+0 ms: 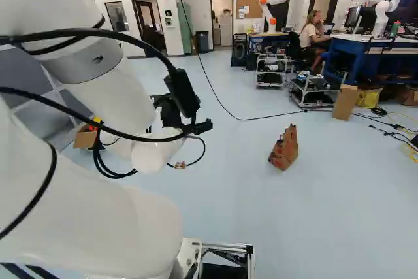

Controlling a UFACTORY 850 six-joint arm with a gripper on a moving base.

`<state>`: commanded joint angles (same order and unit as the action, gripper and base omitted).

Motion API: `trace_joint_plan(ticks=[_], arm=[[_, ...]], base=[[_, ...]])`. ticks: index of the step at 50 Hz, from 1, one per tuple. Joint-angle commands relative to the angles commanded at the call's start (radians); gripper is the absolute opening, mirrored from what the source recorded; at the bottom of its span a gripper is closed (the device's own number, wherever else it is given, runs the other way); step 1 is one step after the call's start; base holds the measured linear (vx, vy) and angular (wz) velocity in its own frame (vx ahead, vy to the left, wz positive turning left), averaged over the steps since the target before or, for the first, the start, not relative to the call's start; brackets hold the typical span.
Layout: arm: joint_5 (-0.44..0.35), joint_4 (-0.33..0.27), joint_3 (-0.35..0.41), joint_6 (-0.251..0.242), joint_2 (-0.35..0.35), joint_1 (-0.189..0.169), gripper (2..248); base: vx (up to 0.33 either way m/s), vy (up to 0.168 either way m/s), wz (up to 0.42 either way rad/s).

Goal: Pick up the grocery bag from the ground

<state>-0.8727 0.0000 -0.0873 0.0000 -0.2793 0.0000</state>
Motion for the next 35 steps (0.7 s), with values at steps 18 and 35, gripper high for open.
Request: trace_joint_plan(ticks=[18, 35], arm=[[0.000, 0.000, 0.000, 0.000, 0.000, 0.000, 247], [0.000, 0.000, 0.000, 0.000, 0.000, 0.000, 247]], base=[[0.193, -0.157, -0.128], [0.163, -0.140, -0.226]])
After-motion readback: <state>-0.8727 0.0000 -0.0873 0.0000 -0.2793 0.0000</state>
